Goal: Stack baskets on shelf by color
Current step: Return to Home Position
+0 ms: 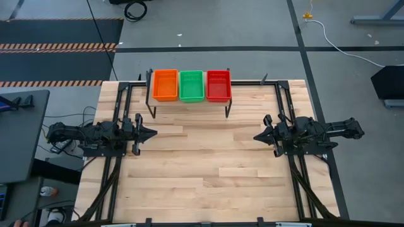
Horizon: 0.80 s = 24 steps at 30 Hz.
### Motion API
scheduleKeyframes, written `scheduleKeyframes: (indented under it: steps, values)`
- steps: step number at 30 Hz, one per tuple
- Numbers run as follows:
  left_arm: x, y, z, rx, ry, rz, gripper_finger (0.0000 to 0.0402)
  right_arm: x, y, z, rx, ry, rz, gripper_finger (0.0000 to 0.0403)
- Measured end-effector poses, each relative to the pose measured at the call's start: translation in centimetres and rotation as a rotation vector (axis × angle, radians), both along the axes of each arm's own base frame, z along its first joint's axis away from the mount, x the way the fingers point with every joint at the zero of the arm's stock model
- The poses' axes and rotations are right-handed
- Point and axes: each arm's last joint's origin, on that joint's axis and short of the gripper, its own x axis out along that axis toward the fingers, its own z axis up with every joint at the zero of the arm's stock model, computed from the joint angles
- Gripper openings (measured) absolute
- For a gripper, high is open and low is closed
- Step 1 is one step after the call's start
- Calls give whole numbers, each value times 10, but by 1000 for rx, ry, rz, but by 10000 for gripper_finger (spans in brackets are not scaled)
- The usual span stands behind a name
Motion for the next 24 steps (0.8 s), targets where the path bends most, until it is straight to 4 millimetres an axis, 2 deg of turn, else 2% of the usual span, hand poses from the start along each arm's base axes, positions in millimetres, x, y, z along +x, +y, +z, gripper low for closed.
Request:
scheduleKeyframes:
  steps: [24]
  values:
    - [0, 0, 0, 0, 0, 0, 26, 0, 0, 0, 0, 0, 0, 15]
